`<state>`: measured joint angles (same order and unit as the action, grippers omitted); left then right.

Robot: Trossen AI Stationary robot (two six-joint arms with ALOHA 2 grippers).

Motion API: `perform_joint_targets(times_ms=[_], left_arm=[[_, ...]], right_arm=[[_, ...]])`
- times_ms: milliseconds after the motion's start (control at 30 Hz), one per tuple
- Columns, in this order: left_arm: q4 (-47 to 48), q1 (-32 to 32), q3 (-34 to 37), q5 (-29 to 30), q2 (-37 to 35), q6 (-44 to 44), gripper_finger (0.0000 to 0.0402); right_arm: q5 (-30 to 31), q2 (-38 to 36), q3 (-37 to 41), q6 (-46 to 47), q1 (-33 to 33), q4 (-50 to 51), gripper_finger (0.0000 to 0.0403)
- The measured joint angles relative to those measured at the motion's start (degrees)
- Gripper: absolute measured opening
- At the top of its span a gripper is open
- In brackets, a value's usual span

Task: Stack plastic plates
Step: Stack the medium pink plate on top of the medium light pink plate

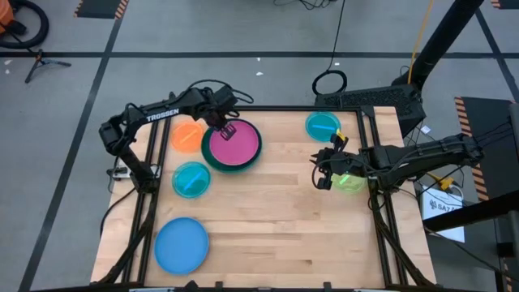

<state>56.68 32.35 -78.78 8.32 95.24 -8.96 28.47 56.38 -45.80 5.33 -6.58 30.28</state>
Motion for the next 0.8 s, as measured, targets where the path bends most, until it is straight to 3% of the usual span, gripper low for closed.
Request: perform_joint_targets(times_ms=[433,600,800], left_arm=[[1.2,-13.5,0.0,-0.6,0.0,-1.1,0.0037],[0.8,-18.9,0.0,-0.5,0.0,4.8,0.0037],[-7.8,-21.2,0.0,3.5,0.0,10.3,0.0037]], right_arm=[[0.0,0.0,0.0,0.0,0.0,0.0,0.0059],[0.0,0.0,0.0,0.0,0.0,0.0,0.0059],[0.0,0.0,0.0,1.0,0.0,-0.1,0.0059]])
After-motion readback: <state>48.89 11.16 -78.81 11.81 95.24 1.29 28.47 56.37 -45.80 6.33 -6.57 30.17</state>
